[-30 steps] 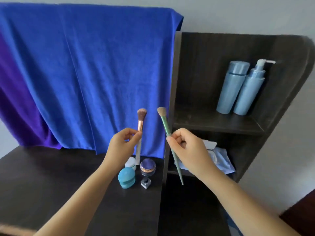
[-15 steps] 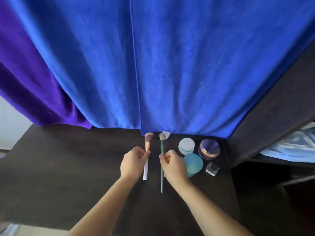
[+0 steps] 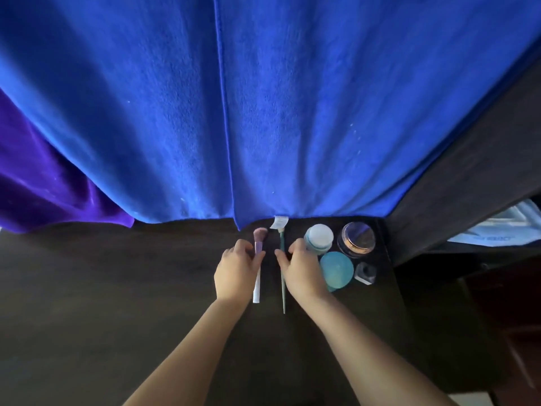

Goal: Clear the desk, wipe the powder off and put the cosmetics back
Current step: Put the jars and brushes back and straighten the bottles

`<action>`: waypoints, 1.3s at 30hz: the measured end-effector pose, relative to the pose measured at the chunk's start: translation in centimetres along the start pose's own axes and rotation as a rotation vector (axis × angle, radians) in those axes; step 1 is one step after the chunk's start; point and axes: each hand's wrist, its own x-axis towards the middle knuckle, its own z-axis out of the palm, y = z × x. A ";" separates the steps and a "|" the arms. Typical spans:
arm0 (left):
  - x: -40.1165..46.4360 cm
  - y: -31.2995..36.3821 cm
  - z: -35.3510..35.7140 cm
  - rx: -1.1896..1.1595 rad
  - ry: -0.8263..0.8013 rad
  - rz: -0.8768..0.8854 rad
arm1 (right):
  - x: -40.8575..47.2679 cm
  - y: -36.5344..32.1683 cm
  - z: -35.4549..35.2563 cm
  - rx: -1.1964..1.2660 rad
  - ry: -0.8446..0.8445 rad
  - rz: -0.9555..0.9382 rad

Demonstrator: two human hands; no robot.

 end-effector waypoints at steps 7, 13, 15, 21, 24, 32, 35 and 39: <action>-2.0 10.1 -4.5 -0.289 0.192 0.430 | -2.7 -2.0 -13.1 0.299 0.231 -0.192; -7.0 24.4 -3.8 -0.444 0.194 0.922 | -5.1 2.3 -28.5 0.359 0.543 -0.335; -9.5 29.2 -2.7 -0.448 0.163 1.078 | -5.7 4.9 -33.5 0.338 0.658 -0.345; -12.3 42.1 3.9 -0.496 -0.031 1.103 | -2.6 12.9 -44.1 0.235 0.796 -0.323; -10.2 46.9 7.2 -0.511 0.005 0.880 | 1.4 14.9 -46.6 0.181 0.751 -0.269; -5.9 52.1 11.6 -0.467 -0.010 0.644 | 9.3 15.6 -48.4 0.219 0.624 -0.233; -5.5 52.4 11.5 -0.509 -0.025 0.612 | 10.2 15.3 -48.5 0.224 0.630 -0.245; -5.5 51.6 10.4 -0.512 -0.026 0.603 | 10.7 15.0 -48.6 0.167 0.610 -0.265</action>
